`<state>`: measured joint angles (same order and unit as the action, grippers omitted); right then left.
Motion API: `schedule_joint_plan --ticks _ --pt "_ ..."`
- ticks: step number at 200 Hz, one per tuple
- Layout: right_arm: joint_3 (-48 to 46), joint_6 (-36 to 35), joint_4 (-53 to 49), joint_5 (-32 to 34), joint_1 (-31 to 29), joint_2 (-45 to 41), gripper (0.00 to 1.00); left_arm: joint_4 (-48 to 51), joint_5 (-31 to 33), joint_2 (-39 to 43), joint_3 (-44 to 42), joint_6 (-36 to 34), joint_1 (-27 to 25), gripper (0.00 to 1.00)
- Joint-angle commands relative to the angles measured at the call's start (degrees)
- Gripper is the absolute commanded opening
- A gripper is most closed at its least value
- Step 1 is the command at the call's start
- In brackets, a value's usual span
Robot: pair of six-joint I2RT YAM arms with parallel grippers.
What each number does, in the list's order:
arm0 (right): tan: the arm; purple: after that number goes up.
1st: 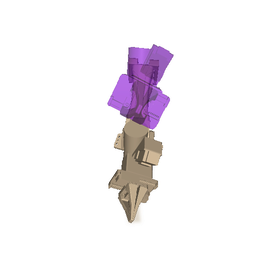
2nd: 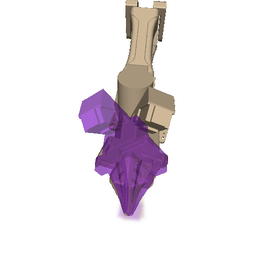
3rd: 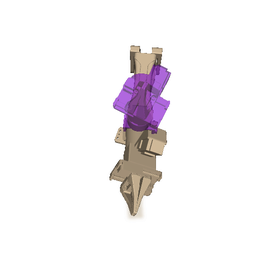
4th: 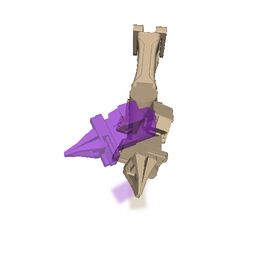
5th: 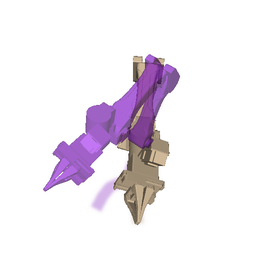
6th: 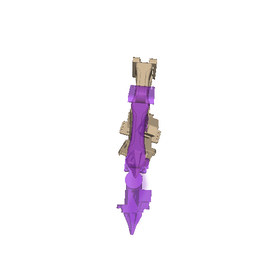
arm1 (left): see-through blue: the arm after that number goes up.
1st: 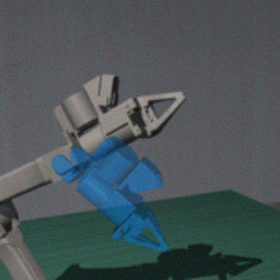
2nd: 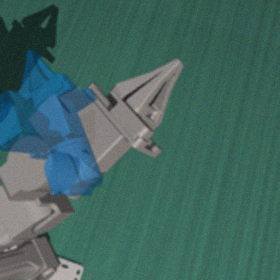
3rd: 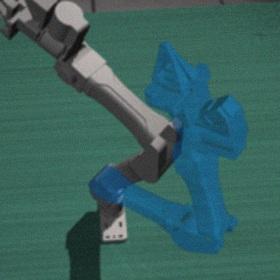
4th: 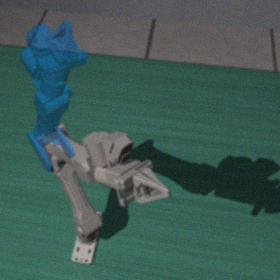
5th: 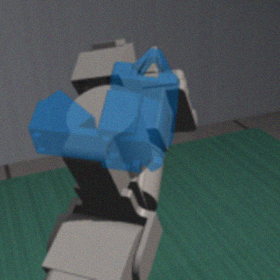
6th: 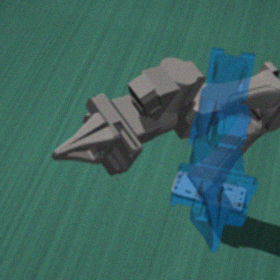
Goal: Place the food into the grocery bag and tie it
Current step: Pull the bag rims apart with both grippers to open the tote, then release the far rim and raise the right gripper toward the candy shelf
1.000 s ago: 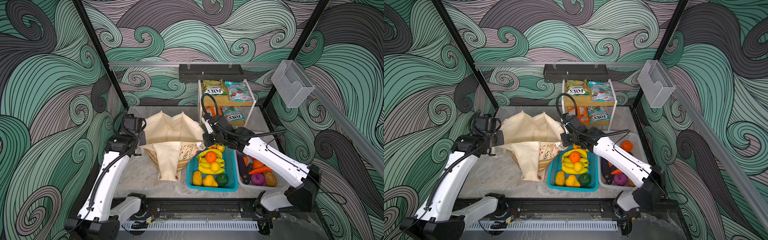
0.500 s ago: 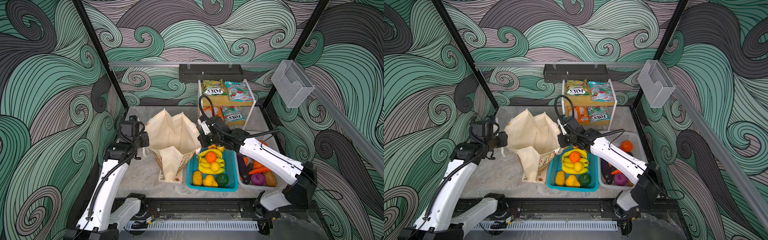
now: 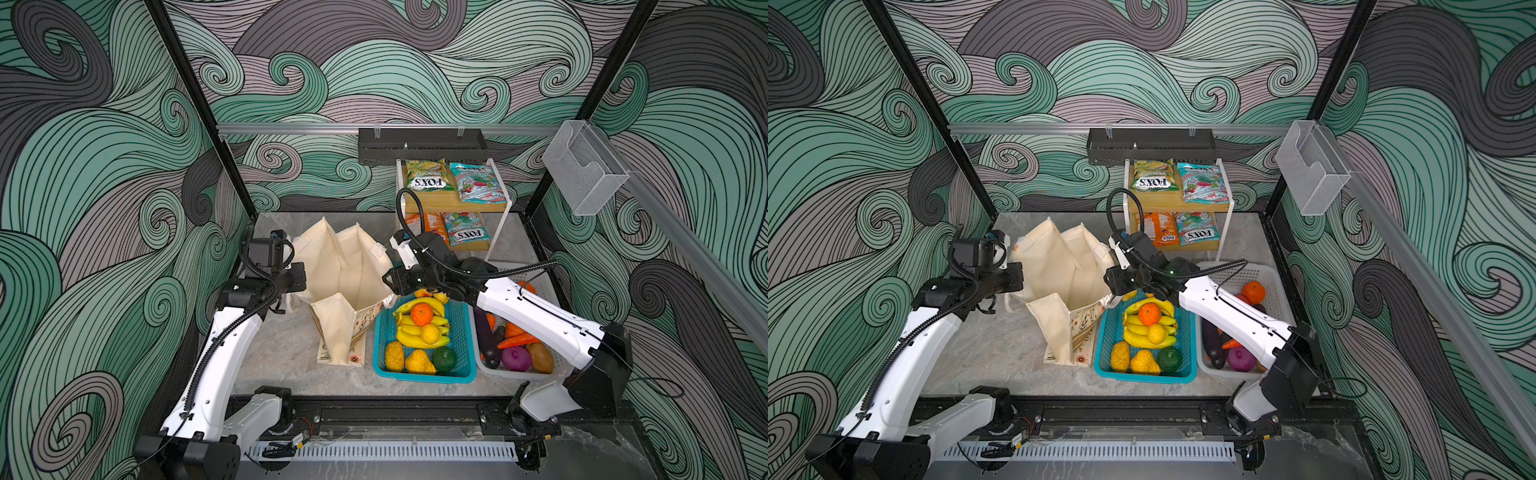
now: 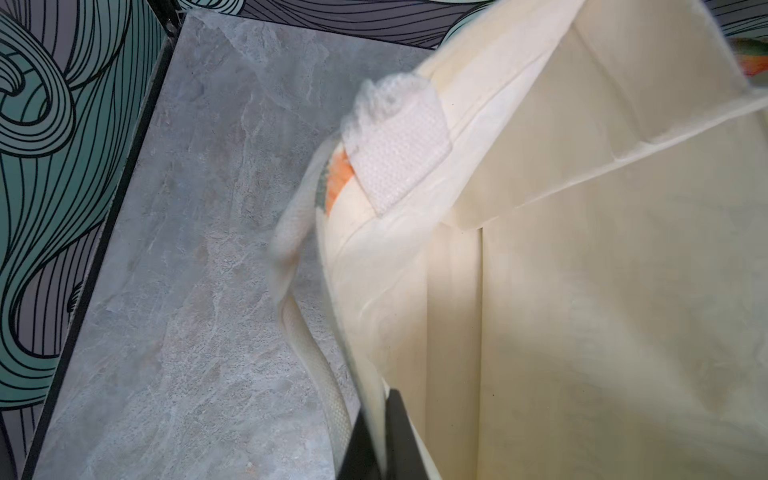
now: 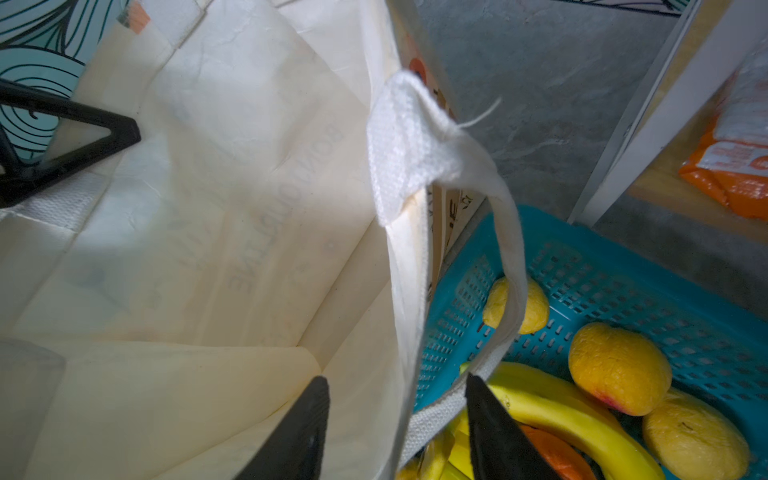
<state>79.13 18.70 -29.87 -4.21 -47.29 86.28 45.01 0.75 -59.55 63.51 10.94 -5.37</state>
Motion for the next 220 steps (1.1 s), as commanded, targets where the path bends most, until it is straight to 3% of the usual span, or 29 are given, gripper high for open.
schedule_joint_plan --ticks 1,28,29,37,76,115,188,220 --pt "-0.73 -0.76 0.60 -0.11 -0.09 -2.92 0.69 -0.60 -1.39 1.65 -0.74 -0.09 0.43 0.00" --pt "-1.49 -0.86 0.76 2.83 -0.09 -6.13 0.83 -1.02 -0.86 2.72 -1.19 -0.15 0.44 0.00" --pt "-1.63 -0.83 0.79 3.11 -0.09 -6.48 0.88 -1.04 -0.85 2.75 -1.19 -0.18 0.44 0.00" --pt "-2.23 -0.98 1.12 4.53 -0.02 -8.08 0.99 -0.99 -0.71 2.72 -1.20 -0.28 0.44 0.00" --pt "-2.83 -3.58 1.42 7.72 2.19 -16.61 0.99 -1.06 -0.28 3.01 -1.28 -0.60 0.49 0.00" --pt "1.70 -6.26 -0.71 7.18 9.34 -21.37 0.99 -1.13 1.19 3.82 -1.55 -0.92 0.53 0.00" --pt "18.54 -3.62 -7.42 -2.77 25.47 -13.54 0.99 -1.50 1.47 4.74 -1.94 -1.07 0.54 0.00" --pt "26.18 -0.70 -10.33 -4.19 27.60 -6.76 0.99 -1.71 1.95 5.03 -2.07 -1.07 0.53 0.00"
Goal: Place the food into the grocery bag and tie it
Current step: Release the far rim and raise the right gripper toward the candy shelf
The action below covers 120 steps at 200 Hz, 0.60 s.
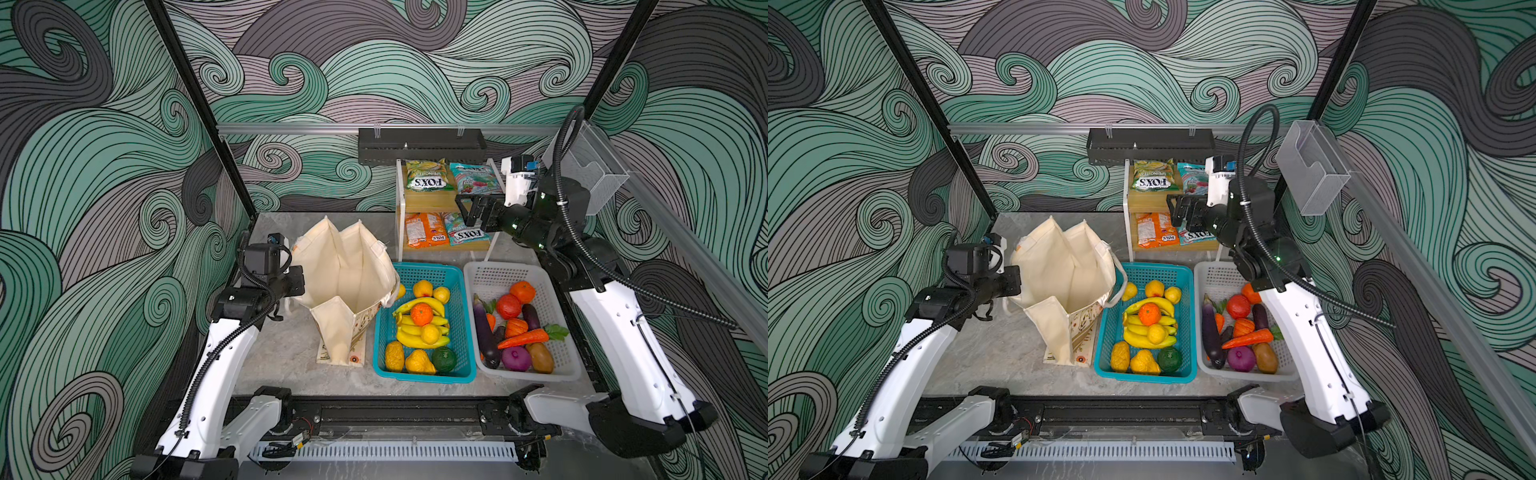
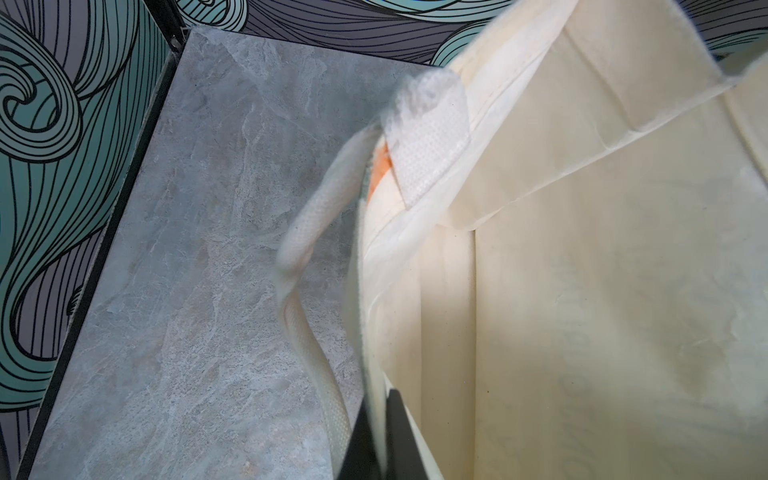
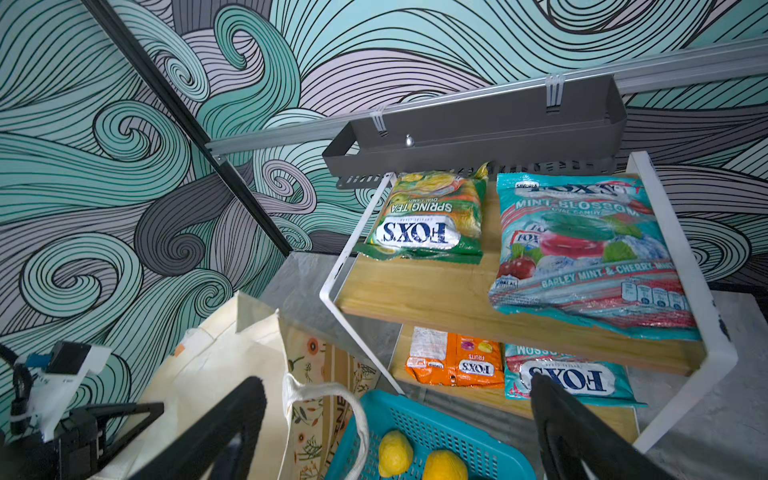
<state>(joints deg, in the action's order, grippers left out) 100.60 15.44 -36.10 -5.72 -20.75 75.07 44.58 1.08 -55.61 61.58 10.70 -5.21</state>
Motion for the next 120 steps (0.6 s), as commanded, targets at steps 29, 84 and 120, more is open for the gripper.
schedule_joint_plan --ticks 29,84,120 --pt "12.18 3.44 -7.20 -3.08 1.23 11.20 0.99 -1.08 2.29 1.08 -0.15 -1.01 0.38 0.00" --pt "29.09 4.48 -16.81 -2.47 1.33 24.73 0.92 -1.05 2.60 1.25 -0.22 -1.12 0.39 0.00" --pt "34.70 4.99 -19.27 -0.02 1.37 30.01 0.81 -1.05 2.87 1.39 -0.28 -1.27 0.38 0.00"
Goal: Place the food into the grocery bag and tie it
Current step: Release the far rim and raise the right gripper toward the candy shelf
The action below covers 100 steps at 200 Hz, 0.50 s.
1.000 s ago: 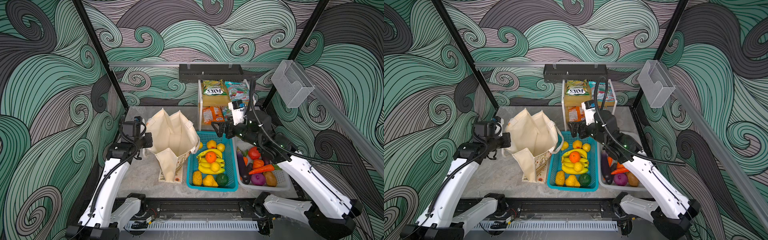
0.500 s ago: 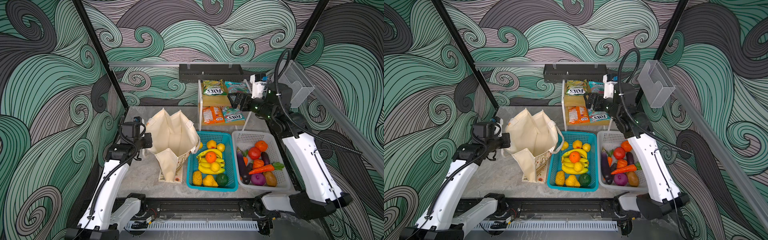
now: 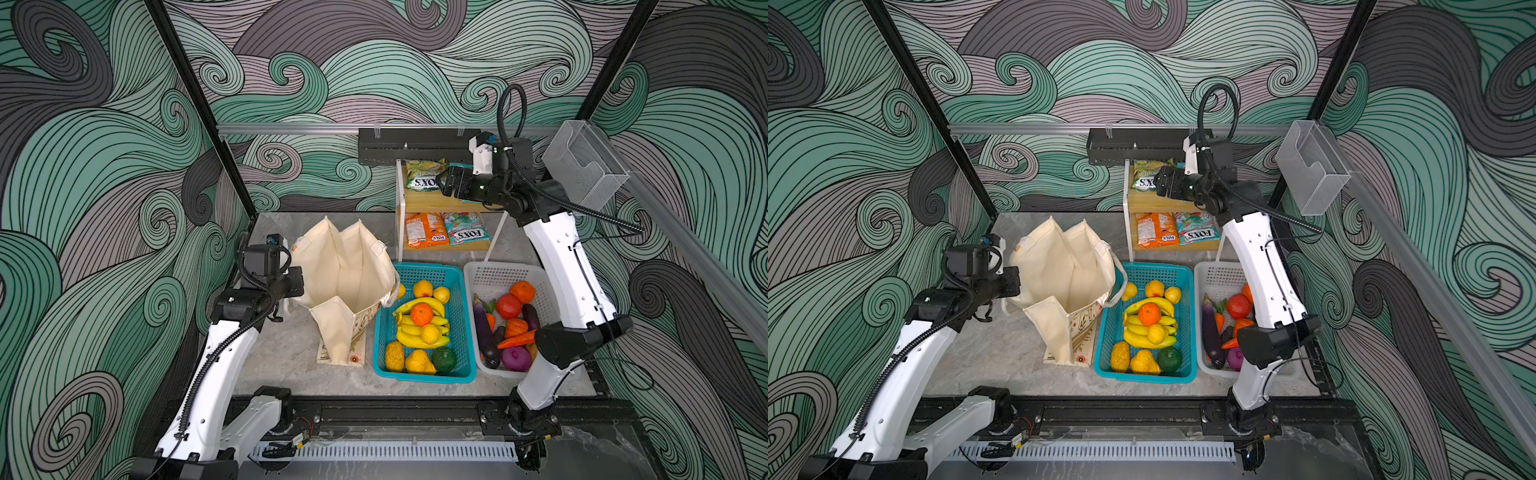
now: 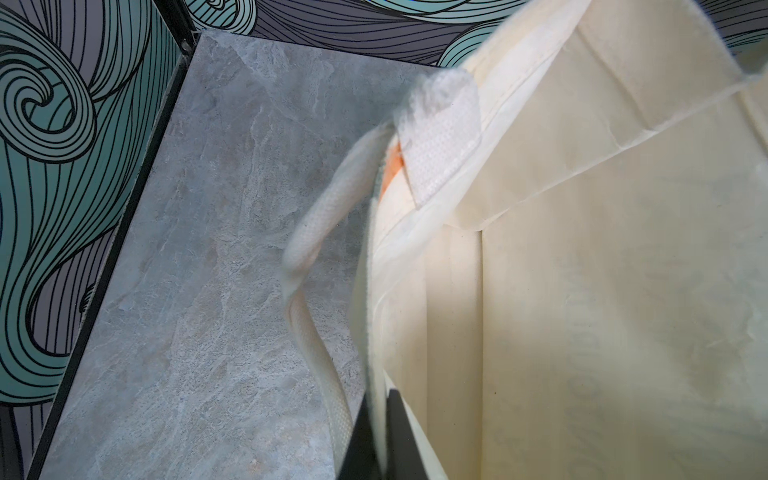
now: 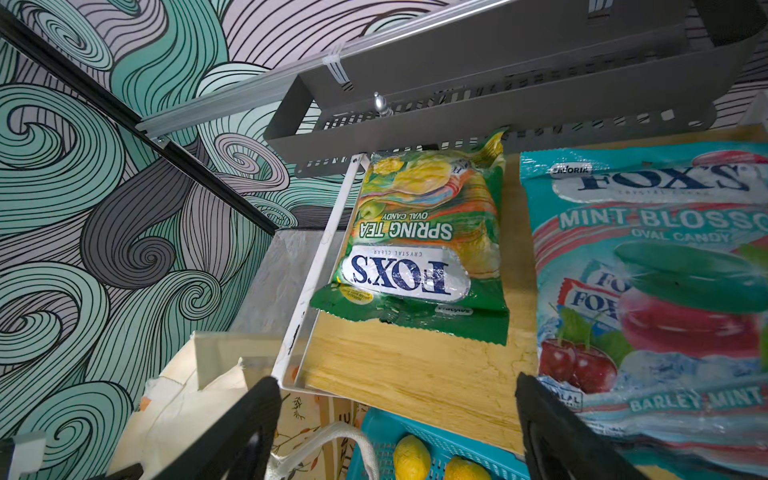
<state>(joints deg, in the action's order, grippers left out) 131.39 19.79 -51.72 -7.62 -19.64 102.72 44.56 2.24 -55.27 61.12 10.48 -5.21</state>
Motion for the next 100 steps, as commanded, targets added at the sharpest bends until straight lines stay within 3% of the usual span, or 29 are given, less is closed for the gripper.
schedule_joint_plan --ticks 1,23,100 --pt "4.06 0.67 -3.78 2.02 0.28 2.47 0.81 -1.08 1.71 1.04 0.11 -1.11 0.38 0.00" --pt "5.46 1.34 -4.40 5.29 0.27 4.08 0.80 -1.05 1.90 0.95 0.13 -1.09 0.40 0.00" --pt "10.48 2.01 -4.35 5.04 0.47 10.29 0.68 -1.23 1.87 1.22 0.04 -1.11 0.38 0.00"
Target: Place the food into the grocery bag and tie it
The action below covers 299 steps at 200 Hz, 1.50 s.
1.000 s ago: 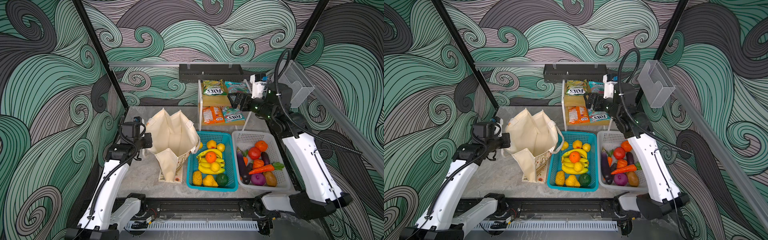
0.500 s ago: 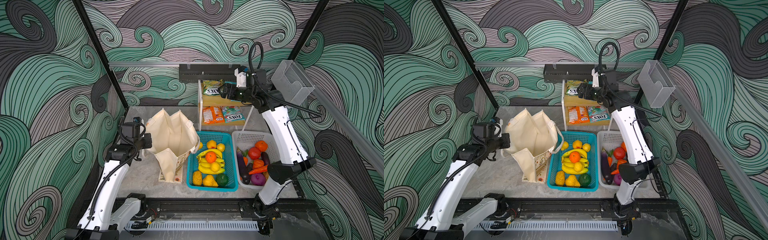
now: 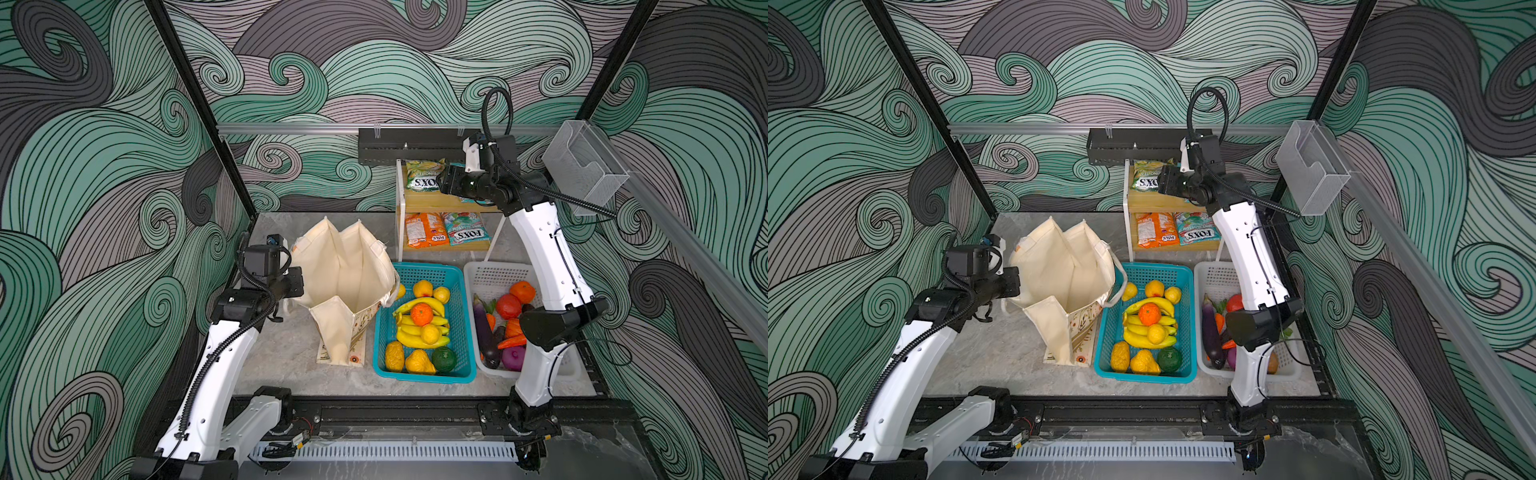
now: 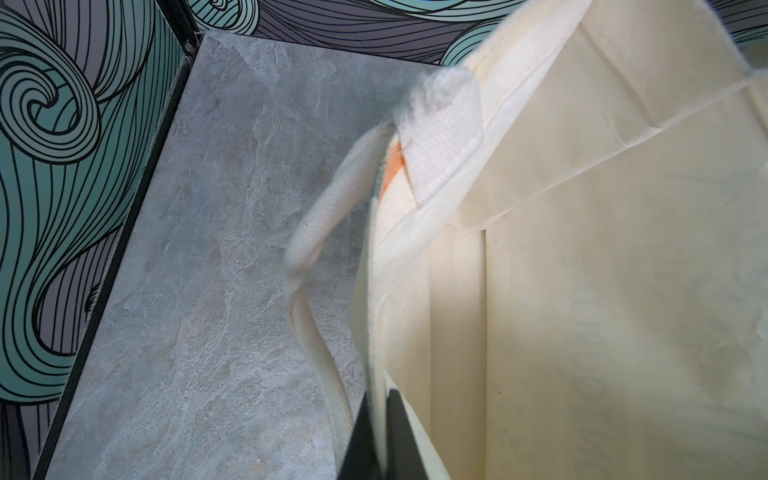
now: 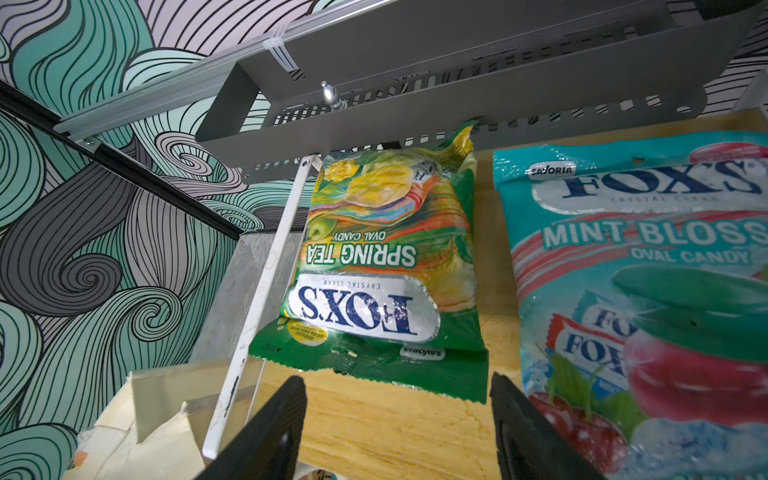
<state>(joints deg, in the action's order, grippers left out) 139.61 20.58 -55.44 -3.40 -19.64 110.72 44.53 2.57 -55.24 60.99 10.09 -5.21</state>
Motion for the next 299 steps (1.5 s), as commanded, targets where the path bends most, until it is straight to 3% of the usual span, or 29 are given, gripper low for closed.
schedule_joint_plan --ticks 1,84,246,285,299 --pt "2.34 1.39 -0.63 0.92 0.48 2.39 0.68 -1.21 1.55 1.20 0.18 -0.75 0.38 0.00" --pt "2.96 4.76 -0.28 -0.76 1.45 4.98 0.64 -1.20 1.52 1.32 0.09 -0.90 0.39 0.00" --pt "-13.66 1.89 7.19 -5.98 -0.90 -11.19 0.67 -1.36 1.43 1.97 0.00 -0.77 0.38 0.00" --pt "-20.41 -3.15 8.31 -16.80 -1.19 -16.65 0.60 -1.37 1.32 2.00 0.00 -0.85 0.38 0.00" --pt "-22.81 -5.47 7.67 -17.87 -1.19 -18.56 0.59 -1.33 1.04 2.03 0.00 -0.82 0.38 0.00"
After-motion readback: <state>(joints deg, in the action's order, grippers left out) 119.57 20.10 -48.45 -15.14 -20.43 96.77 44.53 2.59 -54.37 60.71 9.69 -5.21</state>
